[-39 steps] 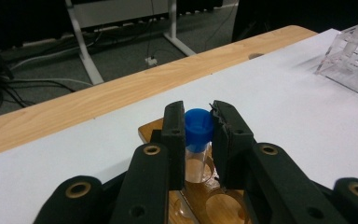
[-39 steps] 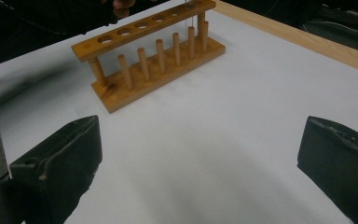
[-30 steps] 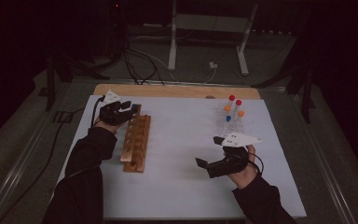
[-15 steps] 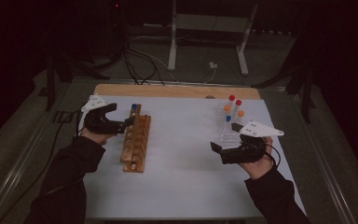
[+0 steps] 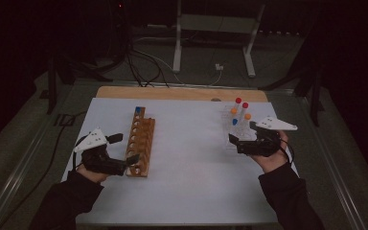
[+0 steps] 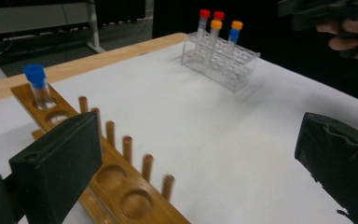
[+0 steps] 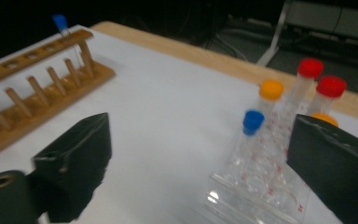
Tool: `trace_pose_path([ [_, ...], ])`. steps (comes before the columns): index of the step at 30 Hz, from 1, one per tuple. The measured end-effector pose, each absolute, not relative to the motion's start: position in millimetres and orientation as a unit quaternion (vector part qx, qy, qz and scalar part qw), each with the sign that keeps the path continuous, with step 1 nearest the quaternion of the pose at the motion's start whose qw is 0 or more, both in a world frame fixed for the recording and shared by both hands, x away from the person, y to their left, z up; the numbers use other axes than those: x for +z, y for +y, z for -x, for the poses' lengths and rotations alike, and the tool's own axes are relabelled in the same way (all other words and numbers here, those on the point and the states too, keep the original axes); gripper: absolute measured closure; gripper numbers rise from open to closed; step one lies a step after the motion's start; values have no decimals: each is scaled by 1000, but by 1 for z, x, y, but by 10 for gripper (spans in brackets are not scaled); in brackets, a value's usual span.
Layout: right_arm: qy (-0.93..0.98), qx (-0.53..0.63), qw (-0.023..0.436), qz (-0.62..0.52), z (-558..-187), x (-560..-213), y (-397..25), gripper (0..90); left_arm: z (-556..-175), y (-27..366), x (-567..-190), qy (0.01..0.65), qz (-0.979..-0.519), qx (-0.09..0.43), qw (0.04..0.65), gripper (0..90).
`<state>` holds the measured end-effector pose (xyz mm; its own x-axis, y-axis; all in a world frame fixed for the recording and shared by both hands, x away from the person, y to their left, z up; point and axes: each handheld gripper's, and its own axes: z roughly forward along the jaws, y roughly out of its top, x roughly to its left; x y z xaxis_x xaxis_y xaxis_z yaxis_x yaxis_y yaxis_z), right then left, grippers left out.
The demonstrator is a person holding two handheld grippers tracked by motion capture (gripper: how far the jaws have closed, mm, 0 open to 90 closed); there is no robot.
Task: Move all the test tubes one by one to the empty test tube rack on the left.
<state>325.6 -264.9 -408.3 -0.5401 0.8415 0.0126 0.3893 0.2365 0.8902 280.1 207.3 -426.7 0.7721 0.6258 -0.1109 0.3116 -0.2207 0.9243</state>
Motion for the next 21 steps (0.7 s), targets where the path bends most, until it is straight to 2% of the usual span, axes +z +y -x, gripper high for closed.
trace_pose_path([
  [3, 749, 450, 239, -425, -336, -419, -268, 95, -270, 204, -432, 296, -773, 139, 543, 15],
  [5, 749, 441, 238, -433, -341, -425, -270, 165, -265, 201, -434, 291, -775, 135, 544, 15],
  [10, 754, 424, 225, -447, -354, -439, -274, 235, -256, 196, -439, 280, -779, 127, 546, 15],
  [19, 760, 406, 214, -459, -371, -453, -275, 459, -248, 195, -444, 277, -784, 126, 541, 15],
  [20, 763, 398, 215, -463, -375, -456, -275, 511, -248, 195, -445, 277, -785, 126, 540, 15],
  [21, 765, 393, 216, -462, -378, -457, -275, 518, -248, 195, -445, 278, -784, 126, 540, 15],
])
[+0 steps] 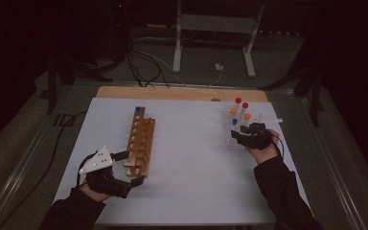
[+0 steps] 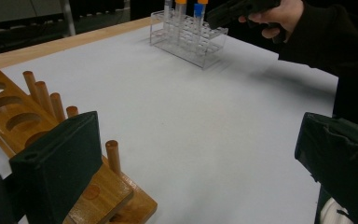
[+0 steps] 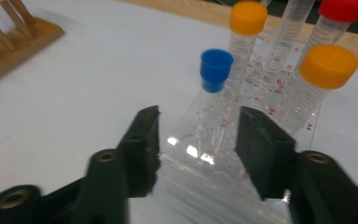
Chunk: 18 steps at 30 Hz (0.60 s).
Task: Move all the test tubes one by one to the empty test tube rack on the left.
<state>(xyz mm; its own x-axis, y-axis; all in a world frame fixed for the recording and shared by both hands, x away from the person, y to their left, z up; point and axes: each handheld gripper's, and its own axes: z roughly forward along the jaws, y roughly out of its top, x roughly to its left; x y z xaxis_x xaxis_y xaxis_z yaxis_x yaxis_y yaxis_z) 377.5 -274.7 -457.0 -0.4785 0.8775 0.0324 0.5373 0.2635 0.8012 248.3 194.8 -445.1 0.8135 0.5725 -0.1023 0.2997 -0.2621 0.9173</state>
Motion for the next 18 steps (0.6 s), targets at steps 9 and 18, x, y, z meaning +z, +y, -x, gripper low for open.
trace_pose_path([
  [9, 766, 376, 215, -475, -395, -464, -269, 636, -250, 196, -448, 280, -785, 123, 539, 15],
  [18, 759, 378, 221, -482, -400, -463, -269, 733, -251, 198, -449, 282, -785, 124, 537, 15],
])
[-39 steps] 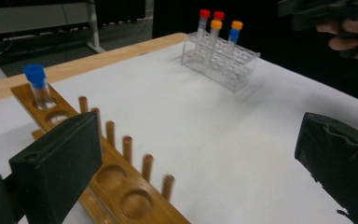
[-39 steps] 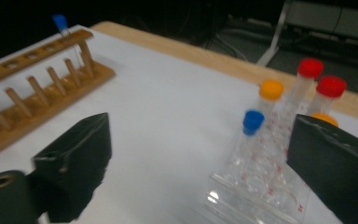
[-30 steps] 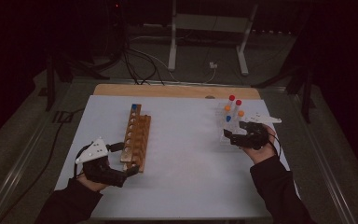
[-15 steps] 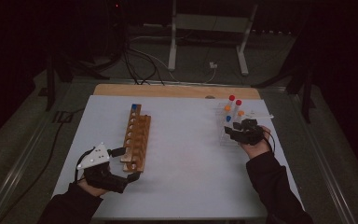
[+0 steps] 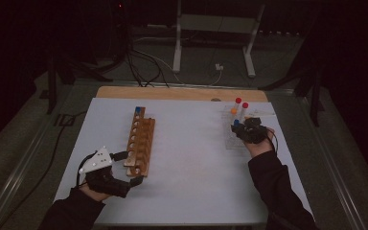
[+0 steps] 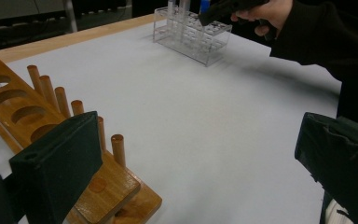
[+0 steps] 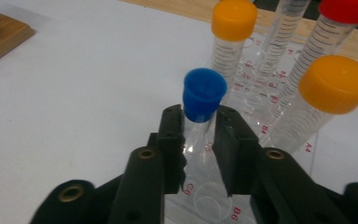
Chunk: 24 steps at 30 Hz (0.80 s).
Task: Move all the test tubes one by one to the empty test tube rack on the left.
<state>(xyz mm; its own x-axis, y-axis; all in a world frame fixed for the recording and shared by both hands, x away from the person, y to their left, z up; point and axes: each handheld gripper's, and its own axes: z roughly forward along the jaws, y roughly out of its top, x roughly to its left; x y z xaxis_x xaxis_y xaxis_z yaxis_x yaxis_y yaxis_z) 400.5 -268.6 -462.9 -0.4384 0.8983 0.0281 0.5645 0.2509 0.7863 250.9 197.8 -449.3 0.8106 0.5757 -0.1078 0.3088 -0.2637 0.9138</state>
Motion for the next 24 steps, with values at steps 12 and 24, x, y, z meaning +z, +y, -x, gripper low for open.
trace_pose_path([
  [12, 763, 372, 238, -472, -398, -450, -263, 769, -251, 199, -448, 283, -785, 120, 538, 15],
  [24, 771, 373, 270, -440, -386, -414, -257, 769, -253, 197, -439, 275, -788, 111, 540, 15],
])
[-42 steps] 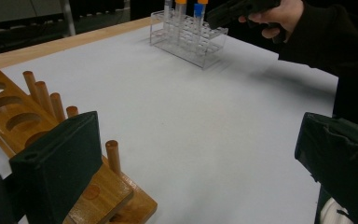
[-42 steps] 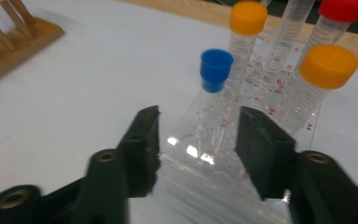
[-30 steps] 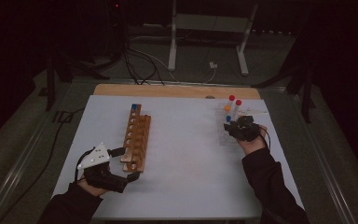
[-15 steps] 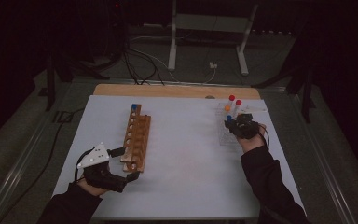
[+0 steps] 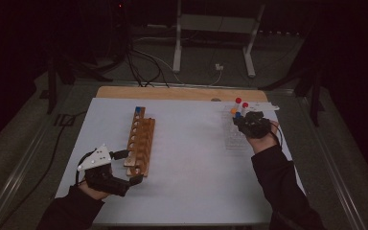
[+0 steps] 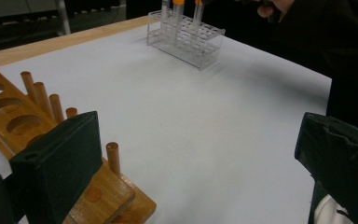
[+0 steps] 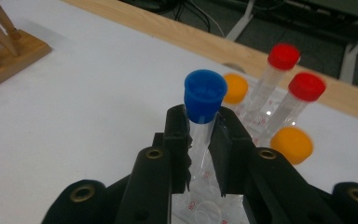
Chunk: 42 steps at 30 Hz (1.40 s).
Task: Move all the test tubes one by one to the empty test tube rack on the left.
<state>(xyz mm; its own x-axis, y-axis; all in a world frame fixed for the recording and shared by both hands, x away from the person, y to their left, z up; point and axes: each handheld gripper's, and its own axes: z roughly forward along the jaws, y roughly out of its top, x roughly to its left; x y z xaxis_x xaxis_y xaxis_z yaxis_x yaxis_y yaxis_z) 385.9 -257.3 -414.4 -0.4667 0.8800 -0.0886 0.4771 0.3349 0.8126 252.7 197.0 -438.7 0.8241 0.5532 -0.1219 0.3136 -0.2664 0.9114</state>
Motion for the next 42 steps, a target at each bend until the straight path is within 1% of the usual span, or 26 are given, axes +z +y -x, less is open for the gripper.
trace_pose_path([
  [5, 775, 380, 276, -423, -378, -401, -254, 769, -256, 193, -434, 268, -793, 103, 538, 15],
  [11, 786, 389, 265, -401, -368, -395, -245, 769, -262, 187, -428, 260, -796, 97, 538, 18],
  [22, 807, 404, 220, -369, -344, -408, -226, 769, -274, 168, -424, 243, -807, 82, 532, 21],
  [42, 835, 421, 167, -313, -306, -422, -195, 769, -292, 131, -416, 208, -818, 58, 533, 36],
])
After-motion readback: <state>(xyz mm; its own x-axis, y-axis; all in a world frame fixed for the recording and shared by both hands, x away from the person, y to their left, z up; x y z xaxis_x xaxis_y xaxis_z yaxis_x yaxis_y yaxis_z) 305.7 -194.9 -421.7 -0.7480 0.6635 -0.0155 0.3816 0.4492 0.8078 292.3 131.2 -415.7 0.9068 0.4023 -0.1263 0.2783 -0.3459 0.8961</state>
